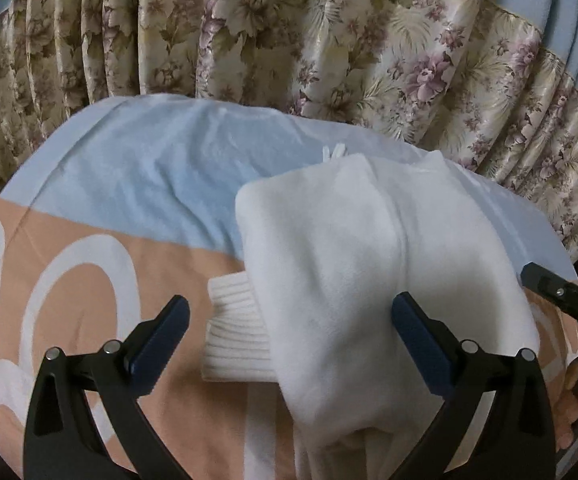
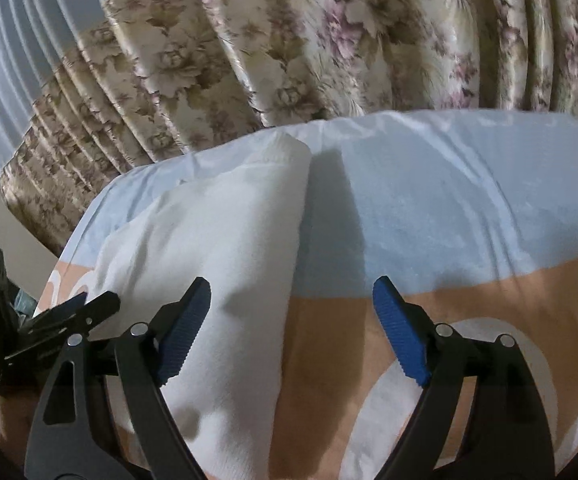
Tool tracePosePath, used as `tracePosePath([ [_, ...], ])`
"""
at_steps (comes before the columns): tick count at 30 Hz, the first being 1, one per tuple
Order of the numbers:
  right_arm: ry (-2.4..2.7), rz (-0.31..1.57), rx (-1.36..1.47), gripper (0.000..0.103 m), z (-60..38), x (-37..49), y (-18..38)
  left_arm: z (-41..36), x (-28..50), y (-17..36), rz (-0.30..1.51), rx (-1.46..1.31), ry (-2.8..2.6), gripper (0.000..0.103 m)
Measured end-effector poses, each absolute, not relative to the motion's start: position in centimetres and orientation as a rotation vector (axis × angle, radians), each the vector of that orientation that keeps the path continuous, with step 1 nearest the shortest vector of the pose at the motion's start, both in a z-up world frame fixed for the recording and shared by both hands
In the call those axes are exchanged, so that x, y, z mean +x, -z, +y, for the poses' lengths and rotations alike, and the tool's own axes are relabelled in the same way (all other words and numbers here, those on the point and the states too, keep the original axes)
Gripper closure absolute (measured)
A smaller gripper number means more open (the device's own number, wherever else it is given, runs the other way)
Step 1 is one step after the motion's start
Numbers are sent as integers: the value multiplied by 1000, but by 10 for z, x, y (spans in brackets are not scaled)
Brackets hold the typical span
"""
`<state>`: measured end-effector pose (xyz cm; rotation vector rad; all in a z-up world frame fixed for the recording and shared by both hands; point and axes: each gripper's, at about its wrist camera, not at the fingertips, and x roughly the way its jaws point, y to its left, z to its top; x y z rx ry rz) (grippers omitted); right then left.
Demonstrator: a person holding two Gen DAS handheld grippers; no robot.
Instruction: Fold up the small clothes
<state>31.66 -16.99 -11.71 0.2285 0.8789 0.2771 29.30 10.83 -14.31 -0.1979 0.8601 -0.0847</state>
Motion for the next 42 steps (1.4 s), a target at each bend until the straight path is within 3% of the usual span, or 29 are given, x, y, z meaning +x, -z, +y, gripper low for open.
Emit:
tracePosePath([
  [15,-301,926,229,20,-155,335,137,94,295,162,883,-252,101,1],
  [22,-389,968,250,48,-140,339,145,92,298,162,912,-252,130,3],
  [27,-400,983,271,54,-138,341,146,82,293,162,917,-256,169,16],
  [29,-401,980,258,59,-136,341,144,79,293,160,918,-295,224,43],
  [31,-395,971,228,64,-132,340,140,75,292,158,922,-309,242,52],
  [42,-373,952,174,71,-127,337,131,62,289,146,898,-211,221,64],
])
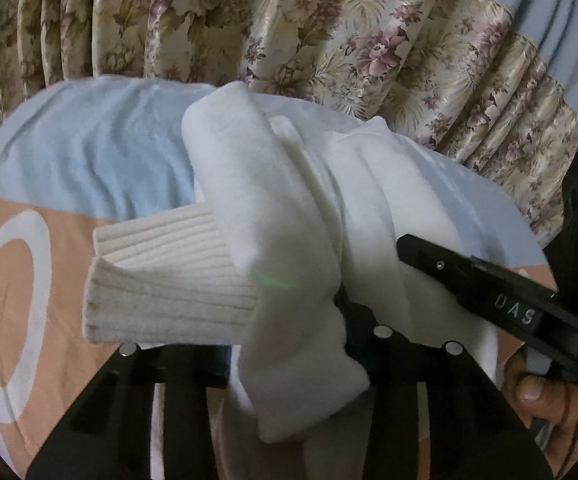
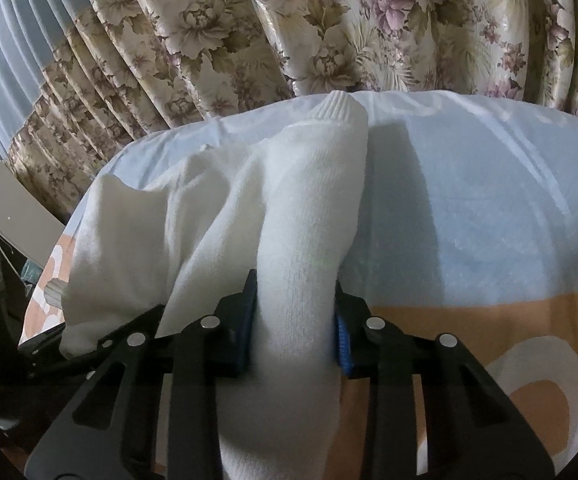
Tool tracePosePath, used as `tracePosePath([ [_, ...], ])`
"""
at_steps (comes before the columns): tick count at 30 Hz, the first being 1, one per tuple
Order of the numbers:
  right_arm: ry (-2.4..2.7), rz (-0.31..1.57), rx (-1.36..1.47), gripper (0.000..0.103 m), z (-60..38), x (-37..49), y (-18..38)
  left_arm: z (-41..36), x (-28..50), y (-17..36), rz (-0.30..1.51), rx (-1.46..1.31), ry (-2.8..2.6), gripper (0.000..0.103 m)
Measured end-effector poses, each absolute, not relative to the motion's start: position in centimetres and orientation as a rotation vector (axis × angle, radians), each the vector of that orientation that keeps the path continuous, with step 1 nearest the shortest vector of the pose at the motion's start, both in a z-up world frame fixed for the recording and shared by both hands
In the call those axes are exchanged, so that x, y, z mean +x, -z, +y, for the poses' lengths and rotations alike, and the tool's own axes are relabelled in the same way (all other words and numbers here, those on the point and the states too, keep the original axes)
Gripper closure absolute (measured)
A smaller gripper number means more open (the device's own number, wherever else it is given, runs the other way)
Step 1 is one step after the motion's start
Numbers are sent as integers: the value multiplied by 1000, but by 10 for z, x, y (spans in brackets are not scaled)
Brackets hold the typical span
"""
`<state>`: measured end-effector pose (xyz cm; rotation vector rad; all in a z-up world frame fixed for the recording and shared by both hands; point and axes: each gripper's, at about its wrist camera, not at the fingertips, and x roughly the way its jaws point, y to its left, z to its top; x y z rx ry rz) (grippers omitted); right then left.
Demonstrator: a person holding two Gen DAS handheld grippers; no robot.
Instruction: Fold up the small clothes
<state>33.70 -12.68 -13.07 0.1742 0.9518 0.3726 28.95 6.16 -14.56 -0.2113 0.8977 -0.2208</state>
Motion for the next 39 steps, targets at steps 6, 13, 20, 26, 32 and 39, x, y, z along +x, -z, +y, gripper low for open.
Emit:
tracePosePath([
  [6,-371,915,124,72,-127,333,115,53,286,139,878,-186,212,66],
  [13,-344,850,47,72,-145,326,84,21,280,110,824,-146,221,66],
  [20,-302,790,47,72,-208,308,45,-37,275,71,788,-131,275,66],
  [26,-258,761,39,72,-280,281,19,-107,260,47,777,-110,305,66],
  [32,-236,774,1,72,-336,262,31,-176,245,57,803,-74,282,66],
  [39,-231,885,0,70,-382,265,109,-229,246,132,894,-50,204,64],
])
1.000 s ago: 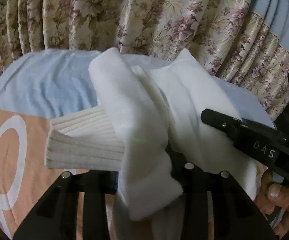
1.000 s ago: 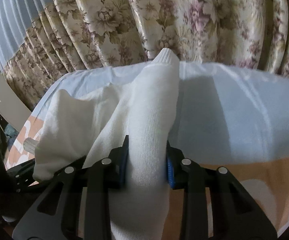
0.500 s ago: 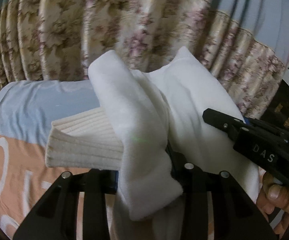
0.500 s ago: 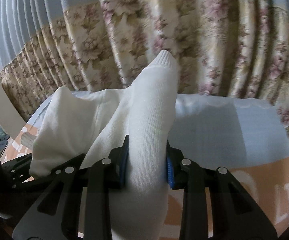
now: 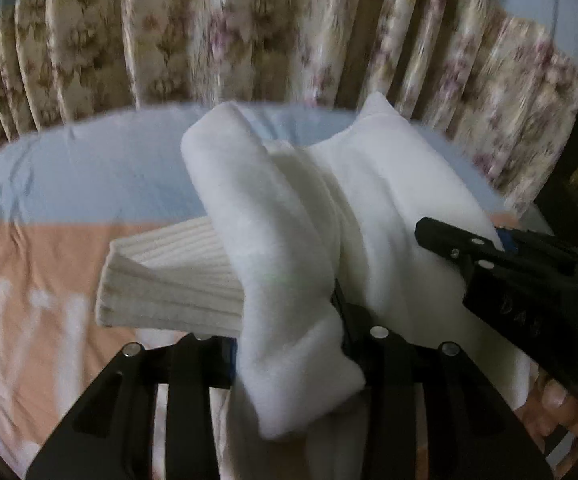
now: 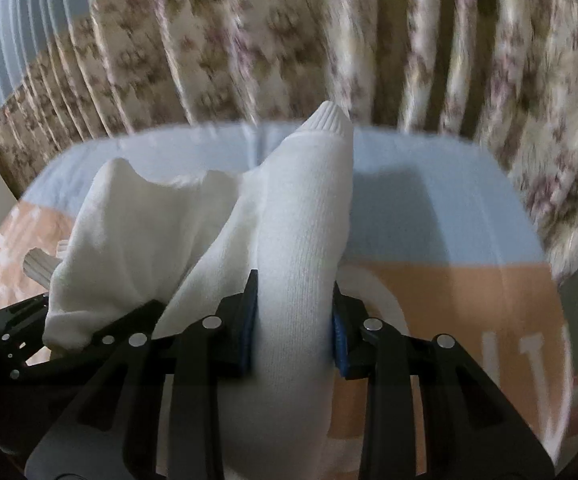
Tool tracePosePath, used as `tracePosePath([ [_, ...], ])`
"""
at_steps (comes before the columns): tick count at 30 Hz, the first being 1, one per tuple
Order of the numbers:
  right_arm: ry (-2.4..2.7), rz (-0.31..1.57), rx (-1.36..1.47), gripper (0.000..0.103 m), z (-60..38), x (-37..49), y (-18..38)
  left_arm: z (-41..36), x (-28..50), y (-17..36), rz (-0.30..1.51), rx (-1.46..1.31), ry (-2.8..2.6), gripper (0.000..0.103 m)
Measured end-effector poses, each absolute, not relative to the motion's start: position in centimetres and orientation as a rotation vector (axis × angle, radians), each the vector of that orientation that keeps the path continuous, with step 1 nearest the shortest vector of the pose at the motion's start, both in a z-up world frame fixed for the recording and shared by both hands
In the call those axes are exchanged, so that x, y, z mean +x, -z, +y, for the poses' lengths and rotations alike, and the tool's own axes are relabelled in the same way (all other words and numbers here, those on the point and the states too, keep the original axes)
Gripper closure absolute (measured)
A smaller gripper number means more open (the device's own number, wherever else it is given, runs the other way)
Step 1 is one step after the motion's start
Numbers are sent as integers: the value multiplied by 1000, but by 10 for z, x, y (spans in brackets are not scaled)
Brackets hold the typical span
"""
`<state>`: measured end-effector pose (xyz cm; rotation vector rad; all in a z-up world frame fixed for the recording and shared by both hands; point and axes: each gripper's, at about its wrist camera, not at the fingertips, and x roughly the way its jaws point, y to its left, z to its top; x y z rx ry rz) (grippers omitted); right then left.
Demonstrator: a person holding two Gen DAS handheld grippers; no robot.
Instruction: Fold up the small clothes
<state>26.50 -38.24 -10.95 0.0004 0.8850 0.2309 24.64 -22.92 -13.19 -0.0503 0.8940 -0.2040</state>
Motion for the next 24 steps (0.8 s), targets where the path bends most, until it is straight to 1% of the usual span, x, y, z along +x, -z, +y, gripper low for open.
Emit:
tracePosePath([
  [1,-221,906,3,68,-387,265,124,-228,241,135,867,-49,188,60],
  [2,-226,892,18,67,-391,262,129,-229,237,135,842,-36,182,60],
  [3,-226,882,35,63,-394,260,130,-228,233,136,827,-28,182,58],
  [4,-219,877,47,52,-396,259,130,-226,230,136,818,-24,174,51],
  [5,-196,867,54,48,-398,258,130,-219,230,137,810,-37,166,45],
  [6,-190,859,62,45,-401,257,131,-212,230,138,811,-59,160,42],
  [7,-187,857,80,41,-403,256,132,-206,229,138,812,-72,153,33],
  [8,-182,857,92,39,-406,255,133,-199,229,139,811,-87,145,30],
  [12,-154,840,123,36,-411,246,126,-189,223,136,791,-101,142,28],
  [15,-128,814,117,36,-413,232,119,-174,218,132,767,-163,157,26],
  [16,-123,804,109,36,-413,225,115,-170,219,131,765,-187,159,23],
  [21,-139,766,102,35,-408,194,101,-154,223,127,740,-200,165,21],
  [24,-215,784,81,34,-390,181,105,-148,233,130,765,-176,152,14],
])
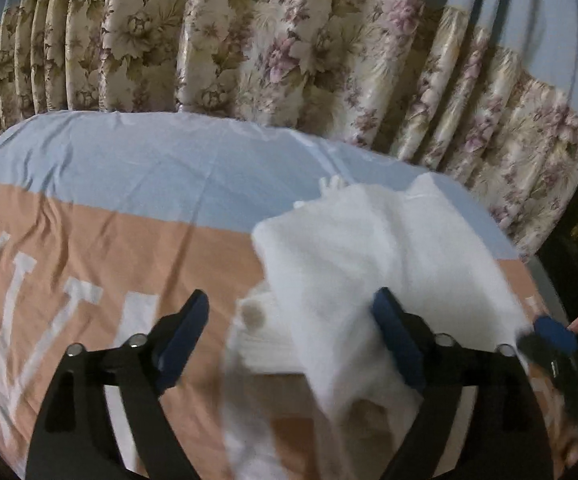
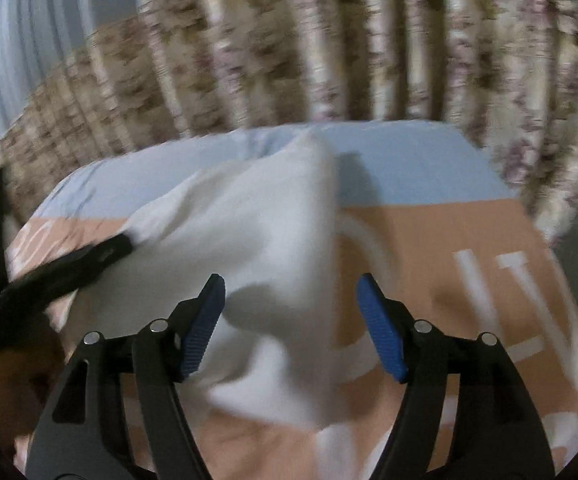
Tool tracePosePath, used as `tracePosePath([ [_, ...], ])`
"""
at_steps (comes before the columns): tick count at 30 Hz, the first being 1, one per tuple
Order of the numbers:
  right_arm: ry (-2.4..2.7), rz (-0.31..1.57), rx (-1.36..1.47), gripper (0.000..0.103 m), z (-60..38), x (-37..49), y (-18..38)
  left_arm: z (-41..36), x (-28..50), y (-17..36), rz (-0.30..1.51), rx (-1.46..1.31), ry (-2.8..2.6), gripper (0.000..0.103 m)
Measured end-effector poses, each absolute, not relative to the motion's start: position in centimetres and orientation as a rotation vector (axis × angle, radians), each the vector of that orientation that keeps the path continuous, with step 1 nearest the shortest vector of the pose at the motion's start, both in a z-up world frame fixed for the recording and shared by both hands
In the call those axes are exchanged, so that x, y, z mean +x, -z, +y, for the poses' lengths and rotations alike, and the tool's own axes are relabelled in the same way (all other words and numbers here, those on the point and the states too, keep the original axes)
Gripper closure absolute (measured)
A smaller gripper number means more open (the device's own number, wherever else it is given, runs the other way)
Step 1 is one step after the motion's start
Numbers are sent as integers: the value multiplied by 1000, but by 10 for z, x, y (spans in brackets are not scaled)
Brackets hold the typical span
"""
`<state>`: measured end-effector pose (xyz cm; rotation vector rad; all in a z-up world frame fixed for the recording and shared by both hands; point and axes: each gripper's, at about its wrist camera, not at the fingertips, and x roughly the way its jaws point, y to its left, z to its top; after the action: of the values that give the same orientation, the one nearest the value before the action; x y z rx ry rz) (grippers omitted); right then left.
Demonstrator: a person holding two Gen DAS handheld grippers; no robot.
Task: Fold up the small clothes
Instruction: 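Open both grippers to release the folded sweater bundle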
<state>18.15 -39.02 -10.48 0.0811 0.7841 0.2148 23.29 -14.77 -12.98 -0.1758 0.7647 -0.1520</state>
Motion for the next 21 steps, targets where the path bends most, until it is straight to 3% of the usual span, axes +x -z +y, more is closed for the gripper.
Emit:
tracePosePath([
  [7,-215,853,14,30,-357,157,135,-139,251,133,756,-80,86,13],
  [13,-198,803,47,29,-363,140,124,-105,251,133,775,-127,61,13],
  [21,-56,690,81,4,-359,100,68,-87,189,78,657,-63,105,13],
])
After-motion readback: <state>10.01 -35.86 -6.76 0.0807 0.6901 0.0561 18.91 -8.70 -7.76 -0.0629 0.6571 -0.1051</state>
